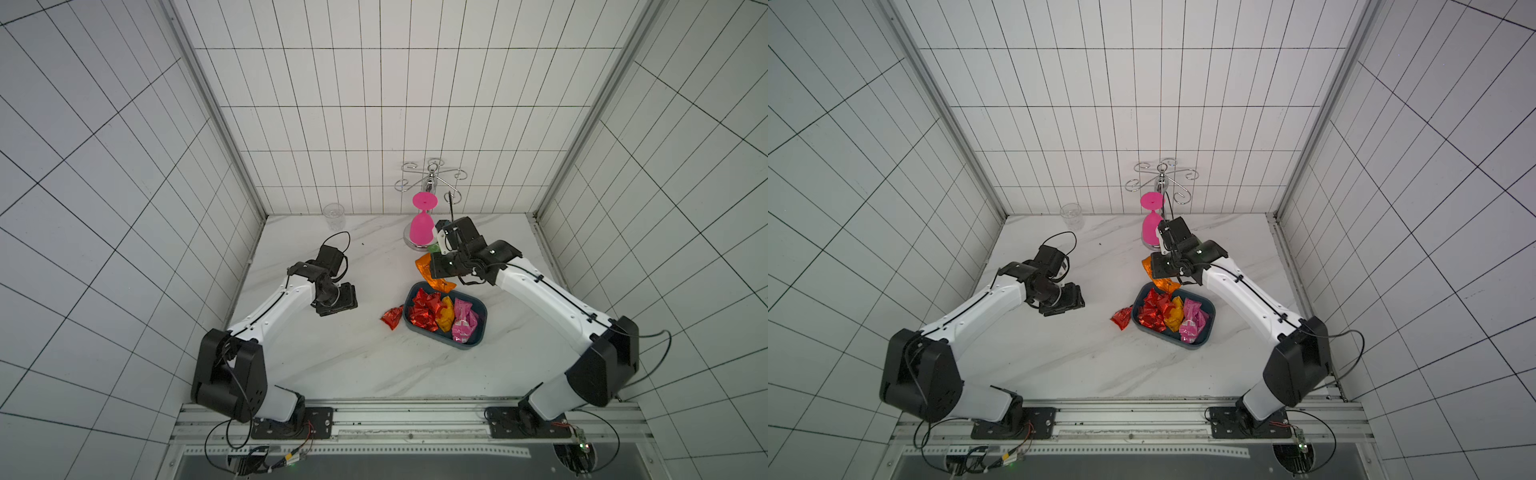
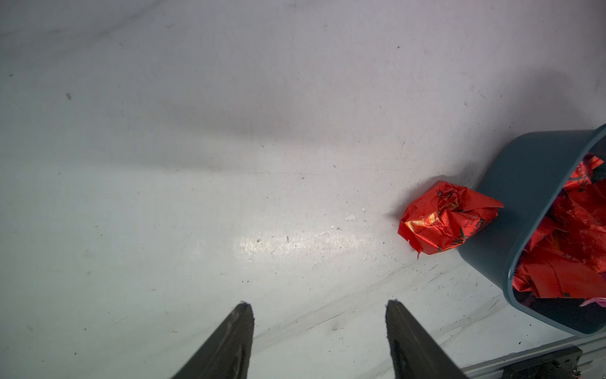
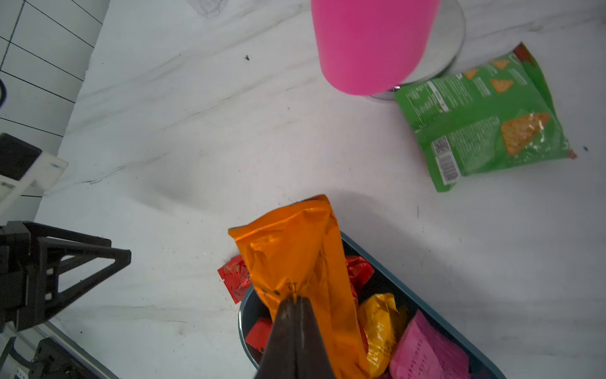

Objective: Put the tea bags into the storage box
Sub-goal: Place the tea bag in the storage box.

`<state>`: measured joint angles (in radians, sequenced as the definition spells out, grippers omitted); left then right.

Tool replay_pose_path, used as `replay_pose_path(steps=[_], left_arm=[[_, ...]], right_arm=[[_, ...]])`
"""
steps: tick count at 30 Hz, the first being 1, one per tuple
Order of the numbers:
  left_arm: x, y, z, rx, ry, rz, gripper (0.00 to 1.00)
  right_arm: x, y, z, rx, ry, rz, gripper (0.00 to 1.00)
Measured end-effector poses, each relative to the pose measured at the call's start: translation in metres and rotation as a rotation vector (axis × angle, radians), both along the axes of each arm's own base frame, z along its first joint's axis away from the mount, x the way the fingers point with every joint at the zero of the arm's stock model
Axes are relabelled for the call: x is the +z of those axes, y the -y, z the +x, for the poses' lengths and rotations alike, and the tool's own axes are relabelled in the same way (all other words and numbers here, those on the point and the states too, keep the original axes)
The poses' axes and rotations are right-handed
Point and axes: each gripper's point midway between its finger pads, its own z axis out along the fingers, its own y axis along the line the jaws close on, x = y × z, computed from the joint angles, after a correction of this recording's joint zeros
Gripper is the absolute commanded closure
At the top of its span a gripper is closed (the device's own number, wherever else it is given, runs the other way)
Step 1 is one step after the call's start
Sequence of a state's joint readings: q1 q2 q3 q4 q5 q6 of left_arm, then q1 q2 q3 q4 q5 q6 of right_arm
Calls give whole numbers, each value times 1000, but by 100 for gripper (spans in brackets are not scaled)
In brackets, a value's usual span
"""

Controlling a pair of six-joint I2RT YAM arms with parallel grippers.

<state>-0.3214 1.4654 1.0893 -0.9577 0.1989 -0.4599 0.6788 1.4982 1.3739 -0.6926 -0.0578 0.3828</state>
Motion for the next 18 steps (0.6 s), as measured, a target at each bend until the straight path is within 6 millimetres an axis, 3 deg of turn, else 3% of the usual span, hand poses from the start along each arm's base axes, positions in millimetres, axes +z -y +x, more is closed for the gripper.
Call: replay_pose_path(steps=[3, 6, 13, 18], left_arm=[[0, 10, 6, -21, 5, -1, 33], [2, 19, 13, -38, 13, -1, 33], [4, 35, 23, -71, 29, 8, 32], [5, 33, 24, -70, 32, 19, 33]], right_arm=[[-10, 36, -19, -85, -14, -12, 100], [-16, 57, -34, -133, -21, 4, 100], [-60, 51, -57, -65, -111, 43, 100], [-79, 42, -50, -51, -130, 33, 100]])
